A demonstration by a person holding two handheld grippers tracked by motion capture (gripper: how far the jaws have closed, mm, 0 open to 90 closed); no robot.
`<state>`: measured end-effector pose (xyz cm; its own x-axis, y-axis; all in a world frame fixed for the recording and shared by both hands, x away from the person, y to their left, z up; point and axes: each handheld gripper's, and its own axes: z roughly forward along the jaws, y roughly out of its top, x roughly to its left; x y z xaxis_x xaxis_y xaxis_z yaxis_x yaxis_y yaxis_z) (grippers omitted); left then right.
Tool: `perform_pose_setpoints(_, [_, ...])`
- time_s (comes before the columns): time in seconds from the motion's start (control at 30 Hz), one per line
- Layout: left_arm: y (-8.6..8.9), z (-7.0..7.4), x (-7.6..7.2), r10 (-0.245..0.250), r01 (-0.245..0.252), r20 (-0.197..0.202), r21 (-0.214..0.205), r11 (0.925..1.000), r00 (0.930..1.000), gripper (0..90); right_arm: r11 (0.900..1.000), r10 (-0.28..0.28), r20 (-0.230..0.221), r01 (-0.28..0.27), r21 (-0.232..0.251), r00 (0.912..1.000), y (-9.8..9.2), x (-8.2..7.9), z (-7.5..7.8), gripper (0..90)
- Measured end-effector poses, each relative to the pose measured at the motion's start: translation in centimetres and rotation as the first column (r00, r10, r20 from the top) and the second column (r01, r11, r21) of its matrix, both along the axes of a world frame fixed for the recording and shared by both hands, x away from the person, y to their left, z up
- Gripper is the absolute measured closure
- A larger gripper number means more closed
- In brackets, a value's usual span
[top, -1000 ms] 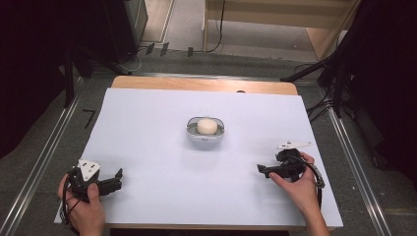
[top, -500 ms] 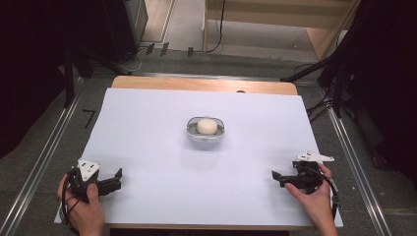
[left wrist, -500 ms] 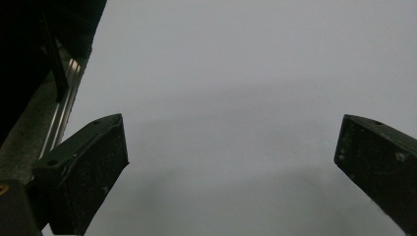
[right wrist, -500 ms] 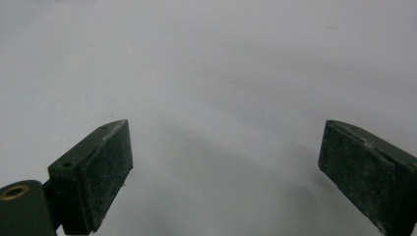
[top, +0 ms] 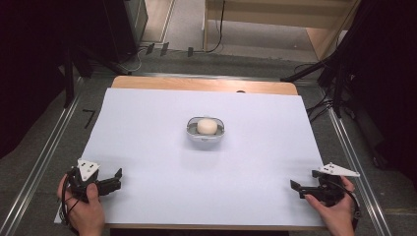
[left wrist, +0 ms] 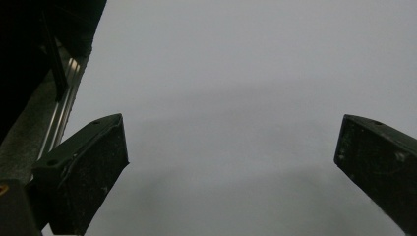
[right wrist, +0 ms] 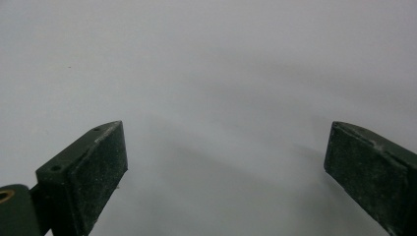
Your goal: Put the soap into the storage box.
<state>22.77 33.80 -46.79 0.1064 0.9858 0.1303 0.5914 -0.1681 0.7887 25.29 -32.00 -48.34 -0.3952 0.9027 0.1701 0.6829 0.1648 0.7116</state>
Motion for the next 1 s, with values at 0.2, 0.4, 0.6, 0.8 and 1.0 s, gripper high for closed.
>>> perform_pose_setpoints(0.2, [0.1, 0.0, 0.0, -0.001, 0.001, 0.004, -0.004, 1.0000, 1.0000, 0.1, 0.9983, -0.054, 0.014, 0.054, 0.019, 0.9984, -2.6, -1.0, 0.1, 6.2])
perform_pose_setpoints(0.4, [0.1, 0.0, 0.0, 0.001, -0.001, 0.002, -0.004, 1.0000, 1.0000, 0.1, 0.9942, -0.097, 0.057, 0.094, 0.052, 0.9936, -4.1, -1.9, -0.1, 9.1])
perform_pose_setpoints(0.6, [0.1, 0.0, 0.0, 0.002, -0.002, -0.003, -0.004, 1.0000, 1.0000, 0.1, 0.9928, -0.100, 0.075, 0.095, 0.073, 0.9921, -4.0, -1.9, -0.6, 12.6])
perform_pose_setpoints(0.8, [0.1, 0.0, 0.0, 0.003, -0.003, 0.002, -0.007, 1.0000, 1.0000, 0.1, 0.9937, -0.101, 0.066, 0.097, 0.056, 0.9927, -3.8, -1.8, -0.8, 12.7])
perform_pose_setpoints(1.0, [0.1, 0.0, 0.0, 0.003, -0.003, 0.000, -0.007, 1.0000, 1.0000, 0.1, 0.9935, -0.111, 0.057, 0.109, 0.030, 0.9922, -3.4, -1.7, -0.8, 14.4])
